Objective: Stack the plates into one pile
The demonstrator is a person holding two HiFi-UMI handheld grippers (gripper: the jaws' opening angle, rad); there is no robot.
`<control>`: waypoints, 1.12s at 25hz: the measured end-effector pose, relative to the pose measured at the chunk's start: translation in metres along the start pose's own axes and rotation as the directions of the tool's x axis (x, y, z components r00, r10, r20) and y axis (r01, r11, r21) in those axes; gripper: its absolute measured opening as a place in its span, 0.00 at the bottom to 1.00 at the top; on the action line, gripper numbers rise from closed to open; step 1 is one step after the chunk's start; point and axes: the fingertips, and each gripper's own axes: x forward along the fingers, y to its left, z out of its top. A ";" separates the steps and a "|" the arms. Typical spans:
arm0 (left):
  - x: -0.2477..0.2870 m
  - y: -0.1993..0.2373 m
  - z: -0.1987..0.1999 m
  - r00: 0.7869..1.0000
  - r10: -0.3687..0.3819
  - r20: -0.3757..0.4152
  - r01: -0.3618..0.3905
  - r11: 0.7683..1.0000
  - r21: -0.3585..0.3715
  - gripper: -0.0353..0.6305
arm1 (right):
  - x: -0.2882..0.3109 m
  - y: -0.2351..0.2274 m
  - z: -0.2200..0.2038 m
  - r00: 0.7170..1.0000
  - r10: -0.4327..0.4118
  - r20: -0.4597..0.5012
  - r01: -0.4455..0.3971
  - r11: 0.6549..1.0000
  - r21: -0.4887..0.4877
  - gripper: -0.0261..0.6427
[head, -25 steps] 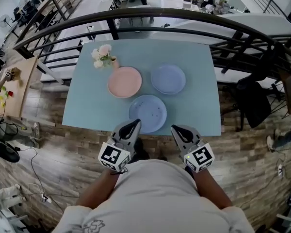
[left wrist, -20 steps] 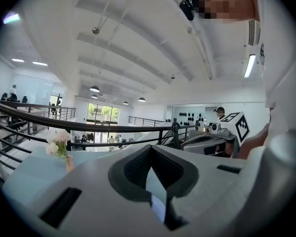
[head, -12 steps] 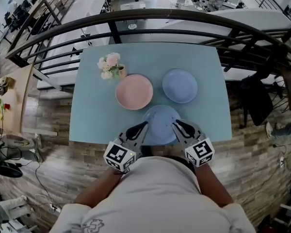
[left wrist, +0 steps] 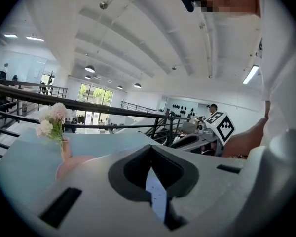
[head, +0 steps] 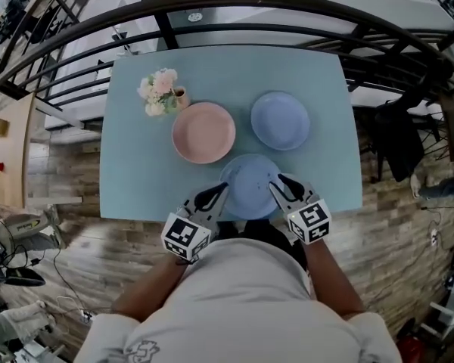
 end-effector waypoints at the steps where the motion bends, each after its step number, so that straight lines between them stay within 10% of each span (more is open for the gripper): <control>1: 0.003 0.004 -0.006 1.000 0.006 -0.012 -0.006 1.000 -0.004 0.06 | 0.006 -0.005 -0.005 1.000 0.001 -0.016 -0.001 1.000 0.003 0.23; 28: 0.063 0.064 -0.107 0.960 0.190 -0.205 -0.210 0.975 -0.077 0.06 | 0.095 -0.093 -0.162 0.893 0.098 -0.438 -0.092 0.995 0.035 0.23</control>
